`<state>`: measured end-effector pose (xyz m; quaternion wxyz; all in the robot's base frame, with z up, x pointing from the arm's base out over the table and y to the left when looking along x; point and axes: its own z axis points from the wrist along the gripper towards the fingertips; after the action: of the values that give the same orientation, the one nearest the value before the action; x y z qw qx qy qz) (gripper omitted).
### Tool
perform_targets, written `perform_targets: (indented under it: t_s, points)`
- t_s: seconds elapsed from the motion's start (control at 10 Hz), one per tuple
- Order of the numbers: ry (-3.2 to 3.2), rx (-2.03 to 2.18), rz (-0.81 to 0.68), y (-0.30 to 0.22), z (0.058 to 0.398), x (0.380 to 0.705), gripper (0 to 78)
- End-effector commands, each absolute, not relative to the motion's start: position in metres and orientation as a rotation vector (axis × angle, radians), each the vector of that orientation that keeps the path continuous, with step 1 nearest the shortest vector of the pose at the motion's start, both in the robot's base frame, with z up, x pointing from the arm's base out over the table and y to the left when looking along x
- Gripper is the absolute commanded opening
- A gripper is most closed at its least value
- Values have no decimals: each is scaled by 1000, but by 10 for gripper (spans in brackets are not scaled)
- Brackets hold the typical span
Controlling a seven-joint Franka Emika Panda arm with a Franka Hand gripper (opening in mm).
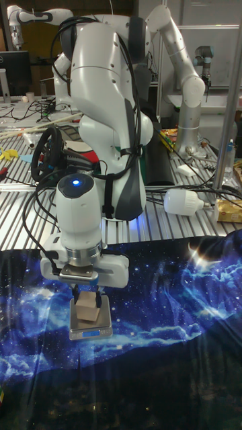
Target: Place the block on the scale
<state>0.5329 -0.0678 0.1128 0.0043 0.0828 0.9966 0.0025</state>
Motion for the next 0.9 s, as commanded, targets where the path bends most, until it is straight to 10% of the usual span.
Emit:
perform_targets:
  t_s: [0.1,0.3,0.4,0.9]
  points:
    - [3118,265,6,-68,114,534,13]
    - [3117,270,2,-68,114,534,13]
    - [3117,270,2,-68,114,534,775]
    - [3117,270,2,-68,114,534,775]
